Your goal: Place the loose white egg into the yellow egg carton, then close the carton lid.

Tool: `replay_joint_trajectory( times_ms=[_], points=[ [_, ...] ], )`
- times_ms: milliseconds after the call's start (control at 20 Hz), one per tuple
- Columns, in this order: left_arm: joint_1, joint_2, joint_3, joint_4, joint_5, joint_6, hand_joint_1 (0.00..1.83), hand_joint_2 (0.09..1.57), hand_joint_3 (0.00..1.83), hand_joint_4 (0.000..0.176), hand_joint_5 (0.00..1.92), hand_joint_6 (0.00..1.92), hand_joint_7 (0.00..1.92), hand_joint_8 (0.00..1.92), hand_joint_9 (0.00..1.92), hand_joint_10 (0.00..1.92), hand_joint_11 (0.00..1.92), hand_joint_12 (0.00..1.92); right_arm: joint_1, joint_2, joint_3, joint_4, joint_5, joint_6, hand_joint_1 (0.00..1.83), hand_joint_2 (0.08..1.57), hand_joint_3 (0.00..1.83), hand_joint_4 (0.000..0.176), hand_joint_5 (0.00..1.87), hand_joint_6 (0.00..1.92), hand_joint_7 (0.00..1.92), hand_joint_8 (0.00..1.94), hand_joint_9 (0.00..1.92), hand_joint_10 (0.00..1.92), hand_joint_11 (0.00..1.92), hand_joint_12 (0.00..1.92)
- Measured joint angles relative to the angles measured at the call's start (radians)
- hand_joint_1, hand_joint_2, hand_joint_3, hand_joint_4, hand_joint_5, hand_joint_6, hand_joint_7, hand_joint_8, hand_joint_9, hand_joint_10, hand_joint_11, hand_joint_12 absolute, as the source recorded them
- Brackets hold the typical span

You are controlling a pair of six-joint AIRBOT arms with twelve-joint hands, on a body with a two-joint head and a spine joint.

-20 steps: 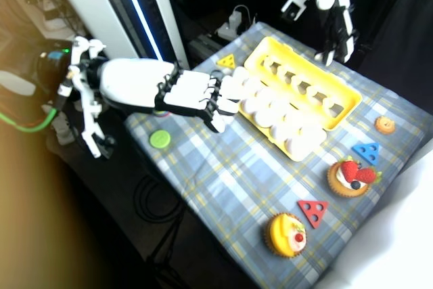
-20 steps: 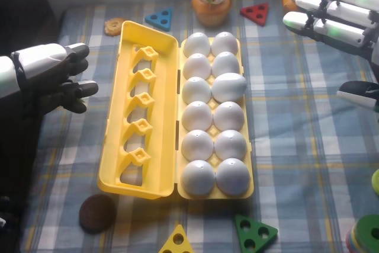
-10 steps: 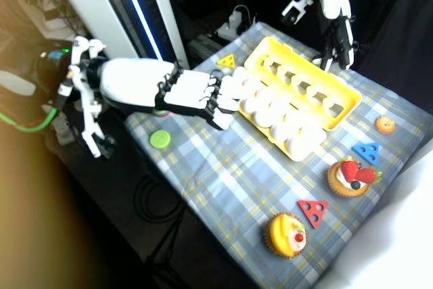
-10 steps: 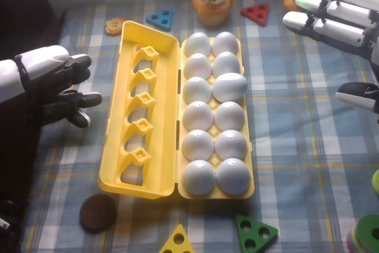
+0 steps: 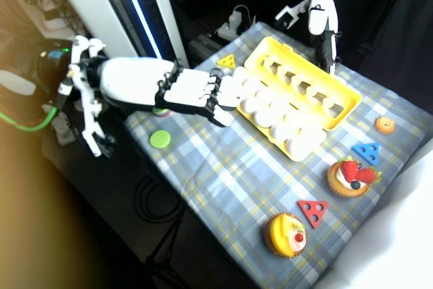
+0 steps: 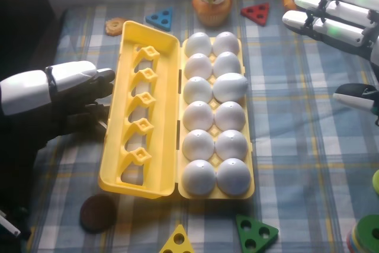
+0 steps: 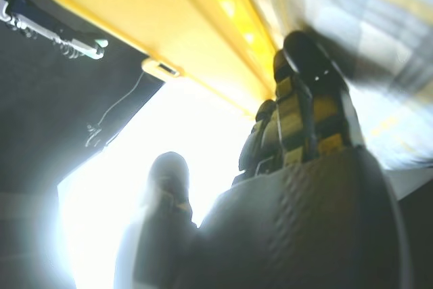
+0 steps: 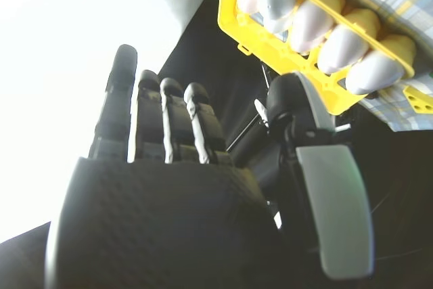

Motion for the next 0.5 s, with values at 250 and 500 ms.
replay_joint_trajectory(
  times_ms=[250,500],
  points=[
    [-0.032,0.0,-0.002,0.038,-0.015,-0.023,0.0,1.22,0.0,0.036,0.0,0.0,0.0,0.0,0.28,0.0,0.02,1.46,0.0,0.0,0.0,0.0,-0.001,0.0,0.53,1.36,0.0,0.002,0.0,0.0,0.0,0.0,0.0,0.0,0.0,0.04],
    [-0.032,0.019,-0.035,0.034,-0.108,-0.021,0.0,1.22,0.0,0.046,0.0,0.0,0.0,0.0,0.35,0.03,0.1,1.29,0.0,0.0,0.0,0.001,0.0,0.0,0.51,1.37,0.0,0.0,0.0,0.0,0.0,0.0,0.0,0.0,0.0,0.0]
  ],
)
